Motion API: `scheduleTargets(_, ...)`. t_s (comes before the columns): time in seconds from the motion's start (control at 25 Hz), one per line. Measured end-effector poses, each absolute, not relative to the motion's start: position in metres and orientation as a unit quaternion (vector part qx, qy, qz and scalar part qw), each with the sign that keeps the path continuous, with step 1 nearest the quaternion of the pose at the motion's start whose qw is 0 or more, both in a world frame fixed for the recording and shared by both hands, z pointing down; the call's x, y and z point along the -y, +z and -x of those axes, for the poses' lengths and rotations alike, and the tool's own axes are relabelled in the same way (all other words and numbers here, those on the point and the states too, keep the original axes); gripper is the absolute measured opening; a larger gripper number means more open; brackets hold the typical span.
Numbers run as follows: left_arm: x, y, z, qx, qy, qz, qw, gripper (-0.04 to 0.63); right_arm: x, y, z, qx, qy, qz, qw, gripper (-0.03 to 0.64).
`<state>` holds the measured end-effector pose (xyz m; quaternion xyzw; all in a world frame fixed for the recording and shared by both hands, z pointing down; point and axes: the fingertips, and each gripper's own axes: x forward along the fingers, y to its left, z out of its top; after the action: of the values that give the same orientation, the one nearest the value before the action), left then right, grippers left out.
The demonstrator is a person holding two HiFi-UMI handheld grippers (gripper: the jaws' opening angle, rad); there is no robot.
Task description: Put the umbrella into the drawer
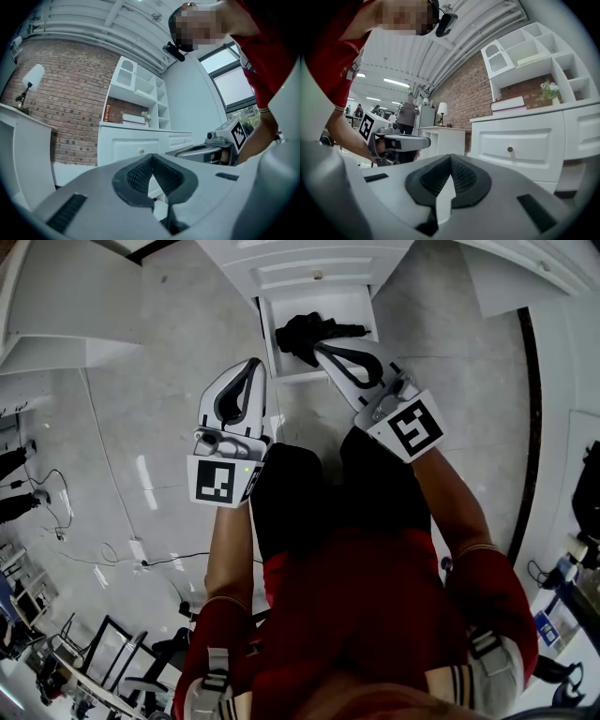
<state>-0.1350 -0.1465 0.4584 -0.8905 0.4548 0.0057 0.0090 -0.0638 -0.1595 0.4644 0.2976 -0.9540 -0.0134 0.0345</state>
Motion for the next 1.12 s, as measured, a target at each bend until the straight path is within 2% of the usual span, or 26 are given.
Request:
scheduleTargets(0.68,0.080,0.250,0.127,-0.460,-0.004,0.888,-0.003,0.006,0.098,0.253,0.060,0.954,0.015,-0.298,0.011,-0.002)
scheduleTargets(1.12,0.049,0.144,0.112,-0.434,-0.009,0.901,-0.007,0.006,0.057,0.142,0.048,0.951,0.019,-0.308,-0.002,0.000)
